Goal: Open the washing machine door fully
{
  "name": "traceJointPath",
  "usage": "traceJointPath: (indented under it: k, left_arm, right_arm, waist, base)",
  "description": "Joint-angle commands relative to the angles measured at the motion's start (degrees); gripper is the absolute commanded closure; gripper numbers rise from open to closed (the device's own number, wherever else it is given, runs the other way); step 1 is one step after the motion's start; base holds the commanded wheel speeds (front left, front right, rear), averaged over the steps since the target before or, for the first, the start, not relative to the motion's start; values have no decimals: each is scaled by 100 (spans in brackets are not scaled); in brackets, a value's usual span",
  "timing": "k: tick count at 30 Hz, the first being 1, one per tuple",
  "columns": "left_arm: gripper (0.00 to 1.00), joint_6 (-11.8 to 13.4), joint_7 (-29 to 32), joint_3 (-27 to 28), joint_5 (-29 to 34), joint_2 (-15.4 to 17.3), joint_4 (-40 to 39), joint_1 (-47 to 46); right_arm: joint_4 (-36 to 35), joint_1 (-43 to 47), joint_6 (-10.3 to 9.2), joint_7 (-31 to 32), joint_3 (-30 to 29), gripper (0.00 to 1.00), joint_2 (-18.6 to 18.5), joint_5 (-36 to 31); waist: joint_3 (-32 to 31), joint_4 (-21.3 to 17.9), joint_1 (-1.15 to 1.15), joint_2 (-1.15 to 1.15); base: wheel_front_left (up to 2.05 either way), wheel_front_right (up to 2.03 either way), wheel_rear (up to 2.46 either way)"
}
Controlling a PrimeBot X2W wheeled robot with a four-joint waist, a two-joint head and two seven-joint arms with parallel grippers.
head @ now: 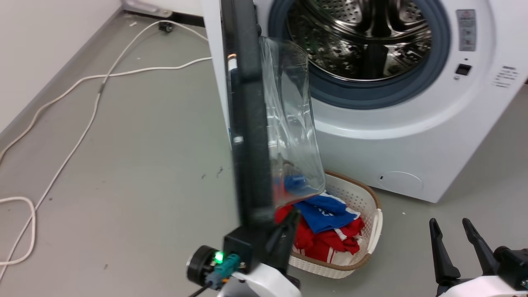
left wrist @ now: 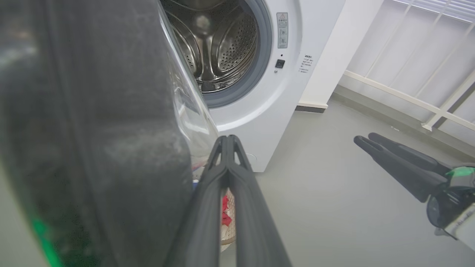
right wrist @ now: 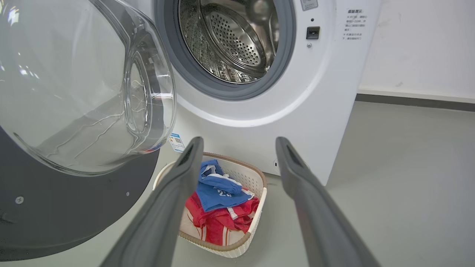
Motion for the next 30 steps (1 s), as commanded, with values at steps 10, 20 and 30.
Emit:
traceJointPath:
  k: [10,20,30]
  left_arm:
    - [100,447,-248,724,-114,398,-163,273]
    - [100,494,-555,1690,-482,904,92,146]
    - [100,411,-910,2672,-1015,1284,328,55]
  right_arm:
    - [-116,-60,1,129,-59,0,7,-94]
    - [-207,-145,1,230,-30,0,-43,-126]
    - [-336,-256,1,324,-89,0,-158,-96]
  waist:
    - [4,530,0,0]
    - [248,577,0,0]
    - [657,396,0,0]
  base:
    - [0,0,0]
    - [0,0,0]
    - [0,0,0]
